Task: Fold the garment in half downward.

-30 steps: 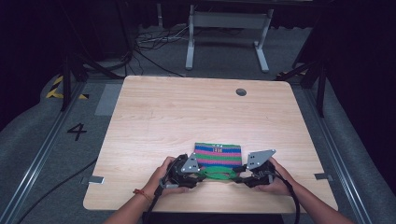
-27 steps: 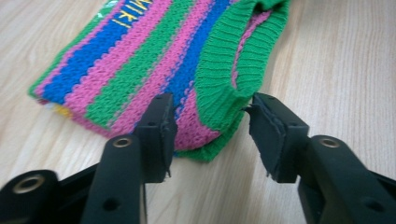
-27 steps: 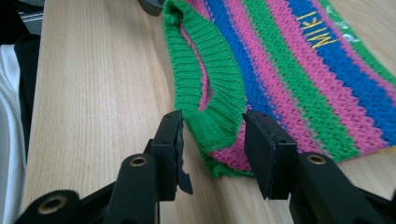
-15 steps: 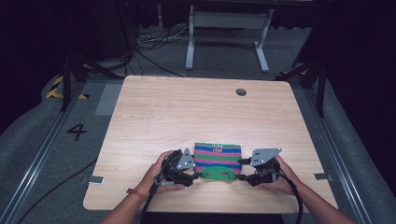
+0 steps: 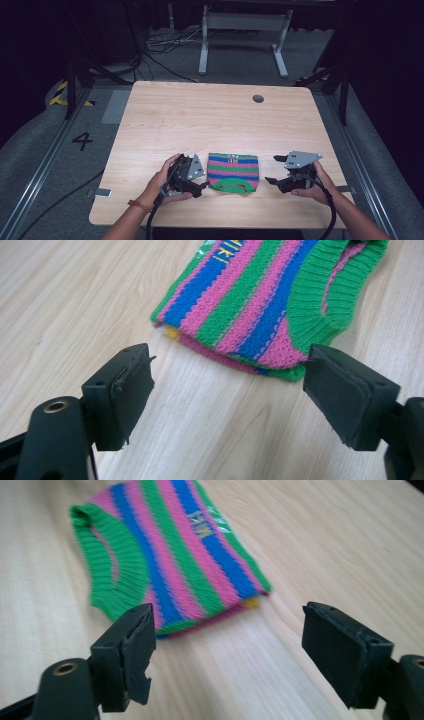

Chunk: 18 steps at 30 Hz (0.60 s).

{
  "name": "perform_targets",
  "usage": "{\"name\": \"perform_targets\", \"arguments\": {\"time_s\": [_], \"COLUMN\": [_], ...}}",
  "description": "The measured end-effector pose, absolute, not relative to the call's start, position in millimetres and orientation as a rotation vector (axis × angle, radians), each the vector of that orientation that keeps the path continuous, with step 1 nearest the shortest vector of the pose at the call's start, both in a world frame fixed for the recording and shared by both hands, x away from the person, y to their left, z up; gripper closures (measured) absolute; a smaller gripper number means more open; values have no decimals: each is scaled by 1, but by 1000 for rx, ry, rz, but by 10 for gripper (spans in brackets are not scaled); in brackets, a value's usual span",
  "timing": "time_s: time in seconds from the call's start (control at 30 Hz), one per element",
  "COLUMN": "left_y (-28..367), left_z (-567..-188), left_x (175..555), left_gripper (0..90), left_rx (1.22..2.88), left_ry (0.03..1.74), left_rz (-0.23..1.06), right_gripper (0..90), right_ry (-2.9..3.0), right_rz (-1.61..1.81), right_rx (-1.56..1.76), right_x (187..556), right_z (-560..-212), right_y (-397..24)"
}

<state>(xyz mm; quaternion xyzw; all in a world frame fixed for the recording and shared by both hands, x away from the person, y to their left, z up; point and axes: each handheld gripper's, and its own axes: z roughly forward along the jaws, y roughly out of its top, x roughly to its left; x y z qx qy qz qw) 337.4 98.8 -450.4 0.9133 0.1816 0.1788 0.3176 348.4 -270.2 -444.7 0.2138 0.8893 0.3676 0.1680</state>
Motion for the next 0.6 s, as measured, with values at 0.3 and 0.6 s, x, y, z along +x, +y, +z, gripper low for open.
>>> {"name": "perform_targets", "arguments": {"time_s": [0.3, 0.6], "left_y": [126, 166], "left_z": [-446, -447], "left_x": [337, 335], "left_gripper": [199, 213], "left_rx": [2423, 2429], "left_ry": [531, 629], "left_rz": [527, 588], "right_gripper": [197, 198], "right_ry": [2495, 2478], "right_rz": [962, 908], "right_rx": [652, 740], "right_x": [346, 343], "right_z": [-447, -456], "right_y": [-291, -317]}}
